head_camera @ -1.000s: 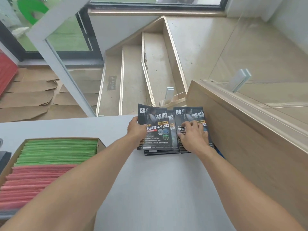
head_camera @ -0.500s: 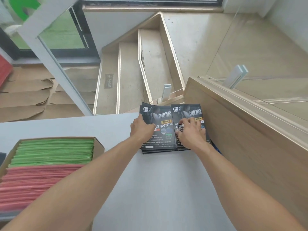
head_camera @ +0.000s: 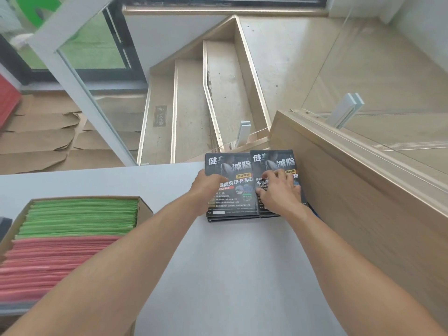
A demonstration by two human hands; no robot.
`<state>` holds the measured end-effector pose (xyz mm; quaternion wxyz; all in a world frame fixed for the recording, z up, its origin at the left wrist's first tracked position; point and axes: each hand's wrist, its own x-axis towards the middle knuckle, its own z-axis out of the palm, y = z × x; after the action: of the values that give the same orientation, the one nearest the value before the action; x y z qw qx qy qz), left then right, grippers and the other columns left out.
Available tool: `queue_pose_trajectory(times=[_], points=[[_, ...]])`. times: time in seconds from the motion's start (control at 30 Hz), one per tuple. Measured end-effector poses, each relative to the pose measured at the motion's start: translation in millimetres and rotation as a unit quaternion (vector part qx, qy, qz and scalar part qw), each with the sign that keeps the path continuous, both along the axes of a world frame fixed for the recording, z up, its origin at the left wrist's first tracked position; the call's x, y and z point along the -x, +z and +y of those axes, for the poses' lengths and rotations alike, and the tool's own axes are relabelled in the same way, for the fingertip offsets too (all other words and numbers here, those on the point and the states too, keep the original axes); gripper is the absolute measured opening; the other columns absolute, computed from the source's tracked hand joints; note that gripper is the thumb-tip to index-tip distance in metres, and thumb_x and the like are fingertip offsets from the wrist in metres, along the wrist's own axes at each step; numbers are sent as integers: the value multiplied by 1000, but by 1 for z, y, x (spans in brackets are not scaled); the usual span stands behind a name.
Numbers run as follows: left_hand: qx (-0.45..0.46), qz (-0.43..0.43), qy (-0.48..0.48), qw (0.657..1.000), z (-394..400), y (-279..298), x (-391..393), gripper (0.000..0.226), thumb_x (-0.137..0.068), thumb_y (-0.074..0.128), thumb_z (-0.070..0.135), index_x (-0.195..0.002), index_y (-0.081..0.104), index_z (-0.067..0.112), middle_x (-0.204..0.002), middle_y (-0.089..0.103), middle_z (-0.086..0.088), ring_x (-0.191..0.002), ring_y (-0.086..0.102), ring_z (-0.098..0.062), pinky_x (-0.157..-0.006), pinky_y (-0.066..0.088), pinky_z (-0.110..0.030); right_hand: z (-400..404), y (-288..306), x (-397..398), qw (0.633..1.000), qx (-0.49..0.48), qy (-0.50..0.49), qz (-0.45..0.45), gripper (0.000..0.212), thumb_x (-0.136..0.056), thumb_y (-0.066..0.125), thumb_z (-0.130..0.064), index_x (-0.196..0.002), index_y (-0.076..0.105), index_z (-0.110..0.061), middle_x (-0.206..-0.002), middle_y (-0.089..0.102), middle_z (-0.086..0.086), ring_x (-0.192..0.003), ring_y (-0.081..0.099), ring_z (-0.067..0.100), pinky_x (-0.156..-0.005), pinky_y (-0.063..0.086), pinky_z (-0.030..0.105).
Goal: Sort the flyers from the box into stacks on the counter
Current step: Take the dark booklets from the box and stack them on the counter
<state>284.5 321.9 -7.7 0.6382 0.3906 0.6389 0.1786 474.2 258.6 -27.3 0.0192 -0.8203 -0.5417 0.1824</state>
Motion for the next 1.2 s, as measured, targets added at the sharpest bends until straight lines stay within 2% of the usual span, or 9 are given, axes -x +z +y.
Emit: queue_pose_trajectory(times=[0.2,0.43,0.57,0.7,0.87,0.93,1.0,1.07,1.2], points=[[-13,-9,-7,1000,-5,-1,3,57,-95,65,15,-145,39,22,-146,49,-1,-115,44,-21,-95,34,-37,4,6,-1,999,41,28,-20,43,-100,53,-44,-138,45,-25,-147,38,8,-137,33,30,-109,34,52],[-2,-3,53,999,-16,3,0,87,-97,64,23,-162,7,22,-165,26,-5,-147,32,-31,-113,32,-45,57,28,-13,996,-29,77,-28,54,-104,47,-33,-155,33,-23,-157,37,5,-144,32,28,-117,28,48],[-3,-19,58,998,-25,3,-6,80,-97,63,19,-161,13,21,-163,29,-3,-145,35,-30,-111,32,-45,90,23,-23,988,19,153,-9,56,-106,39,-45,-157,28,-25,-164,30,3,-150,26,27,-124,16,47],[-8,-33,52,998,-26,0,-6,77,-95,66,19,-158,22,20,-155,38,-2,-138,40,-28,-105,34,-40,106,19,-25,981,59,186,-18,47,-103,46,-49,-141,50,-22,-145,53,7,-133,47,31,-113,32,47],[-73,37,-20,996,-36,-16,1,83,-72,87,7,-139,41,25,-129,61,1,-115,60,-19,-88,52,-32,116,16,-28,977,59,203,-26,51,-99,56,-48,-141,49,-20,-143,54,6,-129,50,29,-108,40,46],[-116,113,-109,981,-41,-23,5,124,-59,96,12,-156,20,29,-154,39,-1,-140,44,-25,-108,47,-39,119,15,-30,975,83,204,-7,47,-99,56,-48,-136,53,-19,-136,57,5,-121,53,27,-103,45,45],[-142,187,-211,949,-49,-26,9,146,-63,95,16,-160,-12,33,-169,-8,2,-155,17,-22,-110,42,-32,121,15,-29,975,93,202,16,45,-99,58,-46,-135,54,-18,-130,61,5,-114,56,26,-99,48,44],[-173,219,-263,924,-56,-32,12,142,-72,89,12,-157,-22,36,-166,-26,5,-155,16,-21,-94,44,-25,122,17,-28,974,98,202,25,44,-99,59,-44,-133,55,-17,-125,63,6,-108,59,26,-95,51,43],[-223,227,-239,917,-60,-41,12,118,-86,69,4,-157,-19,35,-168,-20,2,-151,28,-23,-90,42,-25,123,20,-27,975,107,193,34,38,-100,59,-41,-129,57,-17,-116,64,4,-102,60,25,-89,52,40]])
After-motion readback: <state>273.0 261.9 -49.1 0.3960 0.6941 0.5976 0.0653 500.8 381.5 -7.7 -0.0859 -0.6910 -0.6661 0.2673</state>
